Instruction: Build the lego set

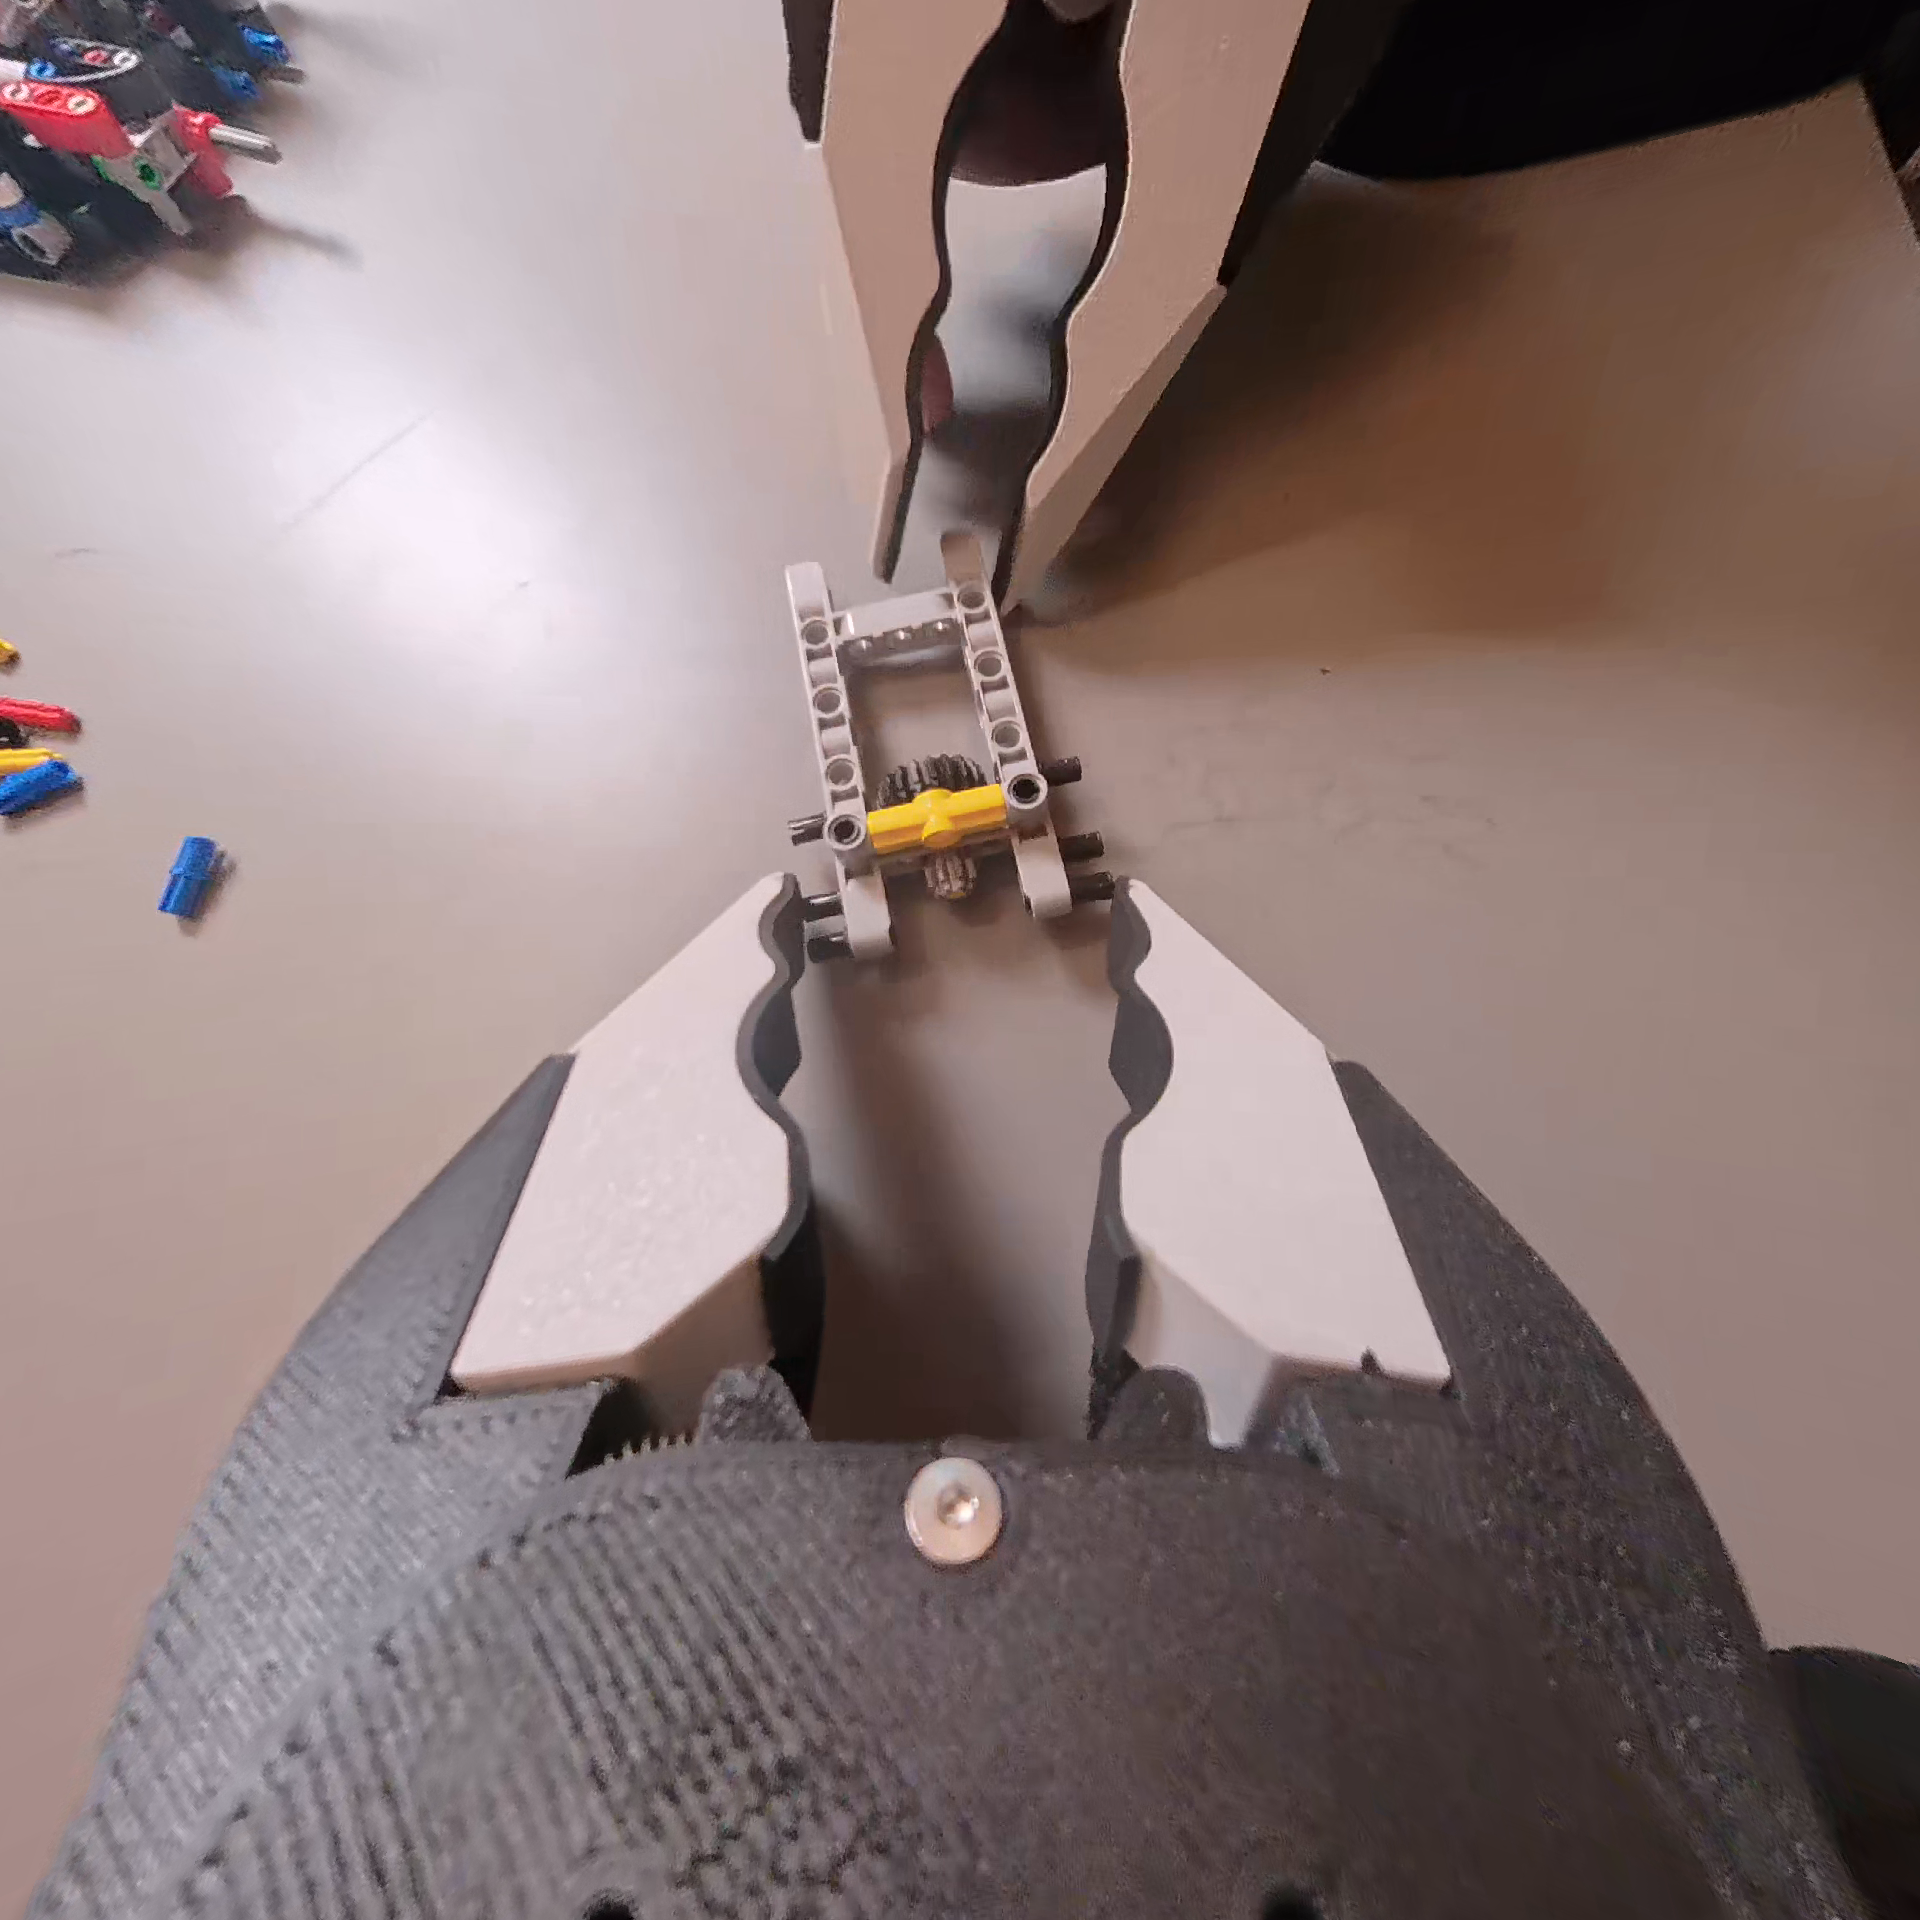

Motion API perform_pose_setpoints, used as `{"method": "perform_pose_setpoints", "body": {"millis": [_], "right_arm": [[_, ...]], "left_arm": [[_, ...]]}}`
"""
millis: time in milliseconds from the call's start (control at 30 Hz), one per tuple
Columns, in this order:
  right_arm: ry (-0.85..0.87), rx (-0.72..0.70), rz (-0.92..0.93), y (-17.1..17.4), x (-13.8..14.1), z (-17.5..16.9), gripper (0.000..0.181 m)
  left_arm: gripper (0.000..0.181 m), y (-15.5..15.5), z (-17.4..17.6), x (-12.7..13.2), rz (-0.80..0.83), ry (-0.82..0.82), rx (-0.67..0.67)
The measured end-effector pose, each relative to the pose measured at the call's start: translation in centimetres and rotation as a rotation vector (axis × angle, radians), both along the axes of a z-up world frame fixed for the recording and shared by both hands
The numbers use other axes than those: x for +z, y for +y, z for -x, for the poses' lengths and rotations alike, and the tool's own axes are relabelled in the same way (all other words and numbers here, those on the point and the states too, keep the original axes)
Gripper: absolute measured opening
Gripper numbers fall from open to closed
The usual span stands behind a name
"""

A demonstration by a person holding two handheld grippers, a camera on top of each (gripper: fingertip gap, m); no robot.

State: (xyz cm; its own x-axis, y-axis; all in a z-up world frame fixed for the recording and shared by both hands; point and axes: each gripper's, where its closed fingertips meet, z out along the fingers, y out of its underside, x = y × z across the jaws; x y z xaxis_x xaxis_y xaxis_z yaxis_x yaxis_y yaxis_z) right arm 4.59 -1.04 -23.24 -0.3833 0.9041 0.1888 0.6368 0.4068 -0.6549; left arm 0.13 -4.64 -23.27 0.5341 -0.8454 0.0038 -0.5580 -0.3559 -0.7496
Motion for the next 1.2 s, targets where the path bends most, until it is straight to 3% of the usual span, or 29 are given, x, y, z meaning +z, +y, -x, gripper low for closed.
{"method": "perform_pose_setpoints", "body": {"millis": [267,467,567,633,700,1033,1200], "right_arm": [[-0.019,0.09,0.064,-1.7,0.0,-0.8,0.056],[0.028,0.048,0.083,-0.8,1.3,-0.6,0.057],[0.004,0.069,0.067,-1.4,0.6,-0.3,0.059],[-0.006,0.083,0.051,-1.9,0.0,-0.1,0.048],[0.002,0.056,0.025,-1.4,0.0,0.2,0.04],[0.064,-0.017,0.007,-0.1,0.2,1.0,0.04],[0.234,-0.083,0.103,1.6,3.5,2.4,0.055]], "left_arm": [[0.058,-0.6,0.1,-0.1,-0.06,0.046,-0.084],[0.058,-1.0,0.2,0.0,-0.047,0.025,-0.106],[0.057,-1.2,-0.5,0.2,-0.053,0.005,-0.146],[0.057,-1.1,-0.6,0.2,-0.05,-0.004,-0.151],[0.057,-0.8,-0.4,0.2,-0.042,-0.019,-0.131],[0.057,0.5,0.9,-0.1,-0.039,-0.004,-0.012],[0.064,1.1,1.7,1.3,-0.078,-0.058,0.052]]}}
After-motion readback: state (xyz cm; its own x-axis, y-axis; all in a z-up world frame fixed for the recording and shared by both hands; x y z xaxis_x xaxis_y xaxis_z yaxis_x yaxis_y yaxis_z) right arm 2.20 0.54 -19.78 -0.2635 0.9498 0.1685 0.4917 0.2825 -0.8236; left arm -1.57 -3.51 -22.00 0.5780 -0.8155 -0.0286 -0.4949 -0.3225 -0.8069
